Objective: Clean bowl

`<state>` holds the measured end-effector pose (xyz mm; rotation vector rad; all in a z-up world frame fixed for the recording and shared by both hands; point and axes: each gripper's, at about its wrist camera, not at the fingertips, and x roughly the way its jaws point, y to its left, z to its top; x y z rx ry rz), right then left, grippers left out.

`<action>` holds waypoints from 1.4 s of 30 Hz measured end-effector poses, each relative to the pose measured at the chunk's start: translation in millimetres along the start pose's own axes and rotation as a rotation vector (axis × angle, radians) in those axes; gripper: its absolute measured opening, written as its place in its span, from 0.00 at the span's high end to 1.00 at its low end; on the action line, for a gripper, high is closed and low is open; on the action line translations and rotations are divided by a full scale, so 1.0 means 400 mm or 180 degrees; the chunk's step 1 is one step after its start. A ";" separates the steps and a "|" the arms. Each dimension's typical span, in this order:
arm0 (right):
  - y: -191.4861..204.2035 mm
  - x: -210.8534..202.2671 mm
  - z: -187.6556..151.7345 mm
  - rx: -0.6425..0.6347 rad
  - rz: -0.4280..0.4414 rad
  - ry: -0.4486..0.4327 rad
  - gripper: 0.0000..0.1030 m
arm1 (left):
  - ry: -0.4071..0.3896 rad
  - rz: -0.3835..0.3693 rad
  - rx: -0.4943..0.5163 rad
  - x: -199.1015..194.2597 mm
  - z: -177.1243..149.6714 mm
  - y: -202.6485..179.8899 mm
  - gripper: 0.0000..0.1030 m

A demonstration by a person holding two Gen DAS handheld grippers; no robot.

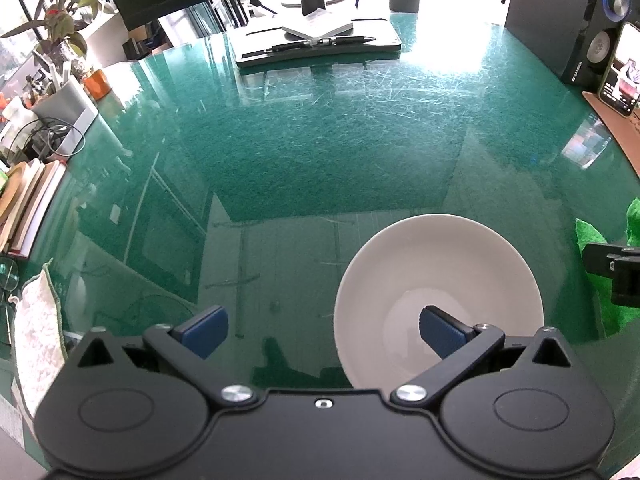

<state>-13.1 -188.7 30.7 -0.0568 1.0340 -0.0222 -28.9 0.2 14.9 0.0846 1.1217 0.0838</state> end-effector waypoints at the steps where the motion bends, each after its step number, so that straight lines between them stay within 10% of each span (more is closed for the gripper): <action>1: 0.000 -0.001 -0.001 0.0001 -0.0001 -0.0001 0.00 | -0.0001 0.0000 0.0001 0.000 0.000 0.000 0.00; 42: -0.003 -0.002 -0.006 0.0014 -0.0063 0.0016 0.00 | 0.0001 -0.0022 0.0015 -0.002 0.001 -0.003 0.00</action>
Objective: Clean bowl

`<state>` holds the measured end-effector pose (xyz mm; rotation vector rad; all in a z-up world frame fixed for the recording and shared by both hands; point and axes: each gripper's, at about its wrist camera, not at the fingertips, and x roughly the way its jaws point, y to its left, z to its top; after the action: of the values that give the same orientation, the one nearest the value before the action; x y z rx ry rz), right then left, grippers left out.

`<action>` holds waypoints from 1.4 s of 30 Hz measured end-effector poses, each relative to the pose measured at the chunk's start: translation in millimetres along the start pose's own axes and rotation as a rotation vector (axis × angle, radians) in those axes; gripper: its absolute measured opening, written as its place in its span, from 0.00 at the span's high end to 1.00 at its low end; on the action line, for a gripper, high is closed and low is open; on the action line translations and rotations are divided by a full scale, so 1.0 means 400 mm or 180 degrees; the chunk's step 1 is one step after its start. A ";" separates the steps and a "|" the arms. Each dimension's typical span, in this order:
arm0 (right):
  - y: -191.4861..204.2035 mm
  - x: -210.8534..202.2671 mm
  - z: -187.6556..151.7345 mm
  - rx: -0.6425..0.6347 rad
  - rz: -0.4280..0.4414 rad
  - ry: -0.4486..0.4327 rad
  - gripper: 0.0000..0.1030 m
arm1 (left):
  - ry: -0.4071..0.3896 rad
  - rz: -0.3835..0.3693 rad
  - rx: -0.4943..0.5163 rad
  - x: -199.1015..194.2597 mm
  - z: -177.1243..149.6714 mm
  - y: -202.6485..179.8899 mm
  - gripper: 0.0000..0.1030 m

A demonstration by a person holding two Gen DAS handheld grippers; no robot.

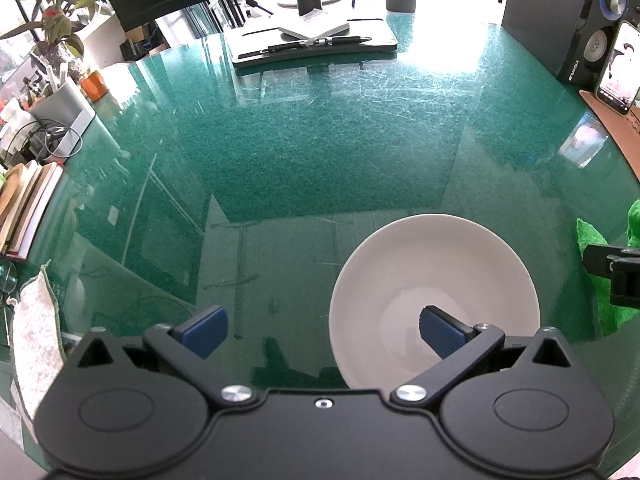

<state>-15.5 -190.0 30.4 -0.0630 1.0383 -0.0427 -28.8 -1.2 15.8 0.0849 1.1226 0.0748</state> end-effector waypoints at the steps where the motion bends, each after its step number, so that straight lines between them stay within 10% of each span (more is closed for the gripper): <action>1: 0.000 0.000 0.000 -0.0001 -0.0001 0.0002 0.00 | 0.0000 -0.0001 0.0000 0.000 0.000 0.000 0.00; 42: -0.038 0.029 0.010 0.0288 0.0142 0.0178 0.00 | 0.0018 -0.0050 -0.0060 0.009 0.007 0.007 0.00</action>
<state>-6.2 -205.6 23.6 0.0437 1.0922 -0.0510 -24.8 2.0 14.3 0.0589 1.1280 0.0717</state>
